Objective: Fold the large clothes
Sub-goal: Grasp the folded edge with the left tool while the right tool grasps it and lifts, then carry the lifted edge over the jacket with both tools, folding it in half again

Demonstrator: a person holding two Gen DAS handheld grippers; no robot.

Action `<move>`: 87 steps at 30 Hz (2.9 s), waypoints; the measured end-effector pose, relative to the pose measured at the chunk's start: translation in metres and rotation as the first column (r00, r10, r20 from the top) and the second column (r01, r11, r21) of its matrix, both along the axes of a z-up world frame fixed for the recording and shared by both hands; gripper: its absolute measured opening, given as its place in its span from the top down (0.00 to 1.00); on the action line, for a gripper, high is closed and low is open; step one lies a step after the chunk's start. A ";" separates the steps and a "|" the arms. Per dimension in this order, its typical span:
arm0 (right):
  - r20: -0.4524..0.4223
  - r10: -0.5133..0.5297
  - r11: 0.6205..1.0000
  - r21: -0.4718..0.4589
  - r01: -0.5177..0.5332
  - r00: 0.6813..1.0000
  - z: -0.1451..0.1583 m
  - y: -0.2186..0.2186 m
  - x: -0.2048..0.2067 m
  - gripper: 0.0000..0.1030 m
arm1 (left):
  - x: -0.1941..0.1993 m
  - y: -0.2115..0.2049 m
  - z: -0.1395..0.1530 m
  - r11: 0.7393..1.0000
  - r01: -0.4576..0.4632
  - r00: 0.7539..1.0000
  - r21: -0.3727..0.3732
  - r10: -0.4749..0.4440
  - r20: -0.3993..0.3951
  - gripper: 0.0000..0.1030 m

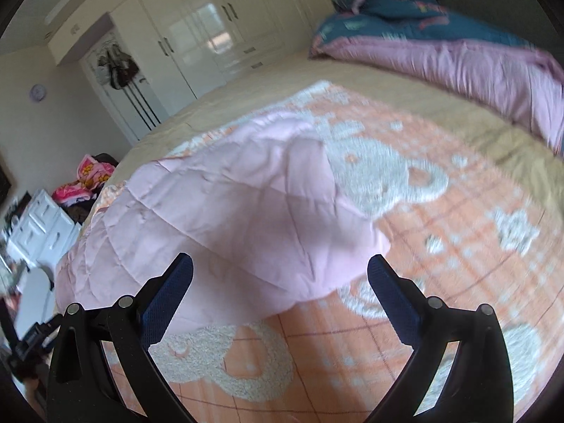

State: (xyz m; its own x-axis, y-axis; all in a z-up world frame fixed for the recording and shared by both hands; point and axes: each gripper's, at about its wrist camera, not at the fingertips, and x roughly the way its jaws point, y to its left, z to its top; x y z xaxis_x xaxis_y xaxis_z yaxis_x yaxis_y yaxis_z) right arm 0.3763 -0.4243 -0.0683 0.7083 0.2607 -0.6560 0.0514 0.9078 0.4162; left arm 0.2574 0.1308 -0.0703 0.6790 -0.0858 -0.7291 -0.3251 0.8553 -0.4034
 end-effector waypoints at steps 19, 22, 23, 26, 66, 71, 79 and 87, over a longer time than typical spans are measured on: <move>-0.108 0.012 0.945 0.325 0.024 0.994 -0.070 0.000 0.071 0.04 | 0.060 0.036 -0.059 0.903 -0.082 0.991 -0.421 0.118 0.060 0.08; -0.071 0.020 0.941 0.339 0.005 0.997 -0.070 0.001 0.078 0.18 | 0.063 0.033 -0.059 0.910 -0.080 0.989 -0.406 0.122 0.081 0.10; -0.038 0.041 0.935 0.355 -0.025 0.998 -0.068 0.003 0.079 0.37 | 0.063 0.030 -0.056 0.918 -0.072 0.988 -0.390 0.118 0.095 0.22; 0.040 0.073 0.943 0.322 -0.083 0.996 -0.052 0.016 0.076 0.59 | 0.064 0.021 -0.041 0.947 -0.049 0.986 -0.318 0.096 0.135 0.52; 0.131 0.212 0.977 0.005 -0.215 0.968 0.013 0.015 -0.156 0.70 | -0.130 -0.041 0.032 0.994 0.048 0.990 0.102 -0.061 0.125 0.66; 0.045 0.162 0.985 0.044 -0.164 0.986 -0.006 0.006 -0.154 0.62 | -0.136 -0.038 0.018 0.996 0.045 0.993 0.081 -0.054 0.102 0.63; -0.060 0.100 0.994 0.048 -0.097 0.993 -0.031 0.001 -0.153 0.41 | -0.141 -0.035 0.005 0.997 0.033 0.994 0.064 -0.039 0.103 0.56; -0.113 0.047 0.998 0.036 -0.043 0.992 -0.038 -0.006 -0.157 0.10 | -0.146 -0.036 -0.001 0.997 0.030 0.994 0.064 -0.036 0.099 0.52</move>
State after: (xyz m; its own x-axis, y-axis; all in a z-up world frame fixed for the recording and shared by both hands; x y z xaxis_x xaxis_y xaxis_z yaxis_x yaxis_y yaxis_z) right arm 0.2192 -0.4302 -0.1062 0.6164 0.3132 -0.7224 0.0600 0.8961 0.4397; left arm 0.1116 0.0950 -0.0710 0.7466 -0.0658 -0.6620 -0.2566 0.8897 -0.3777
